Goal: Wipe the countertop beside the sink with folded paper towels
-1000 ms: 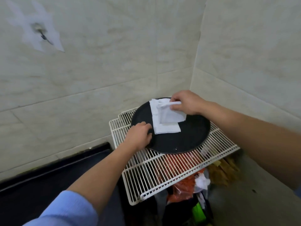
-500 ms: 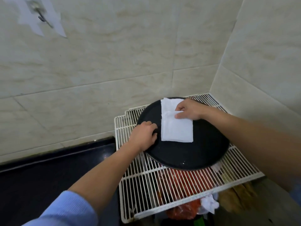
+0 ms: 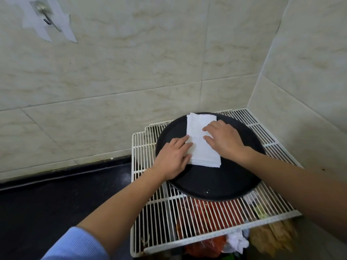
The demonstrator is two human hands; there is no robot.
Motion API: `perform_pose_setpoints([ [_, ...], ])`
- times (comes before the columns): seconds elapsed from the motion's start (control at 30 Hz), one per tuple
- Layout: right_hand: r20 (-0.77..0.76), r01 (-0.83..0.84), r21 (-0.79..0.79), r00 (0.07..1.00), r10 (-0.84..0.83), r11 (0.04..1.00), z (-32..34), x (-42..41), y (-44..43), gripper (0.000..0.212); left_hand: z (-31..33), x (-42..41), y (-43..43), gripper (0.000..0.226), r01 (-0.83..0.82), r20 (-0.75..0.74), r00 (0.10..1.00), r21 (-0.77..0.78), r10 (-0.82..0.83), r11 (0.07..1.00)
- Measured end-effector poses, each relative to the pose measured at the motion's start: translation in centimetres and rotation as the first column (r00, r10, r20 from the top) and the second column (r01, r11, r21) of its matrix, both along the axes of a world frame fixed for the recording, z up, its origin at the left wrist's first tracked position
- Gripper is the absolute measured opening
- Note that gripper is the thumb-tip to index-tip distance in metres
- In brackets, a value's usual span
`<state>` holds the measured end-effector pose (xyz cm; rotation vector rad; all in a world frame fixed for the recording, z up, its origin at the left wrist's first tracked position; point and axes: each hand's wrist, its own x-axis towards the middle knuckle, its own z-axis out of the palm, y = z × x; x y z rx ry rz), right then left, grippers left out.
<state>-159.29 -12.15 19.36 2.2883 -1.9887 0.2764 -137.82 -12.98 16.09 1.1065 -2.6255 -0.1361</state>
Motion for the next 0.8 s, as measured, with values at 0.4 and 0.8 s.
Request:
perform_pose_setpoints([
  [0.4,-0.074,-0.028,0.288,0.996,0.051,0.957,-3.0,-0.3,2.8,0.064,0.5,-0.1,0.8,0.052,-0.098,0.218,0.974,0.162,0.061,0.982],
  [0.8,0.022,-0.341,-0.039,0.94,0.342,0.939,1.8,14.1,4.2,0.042,3.1,16.7,9.8,0.037,-0.486,0.103,0.871,0.046,0.48,0.873],
])
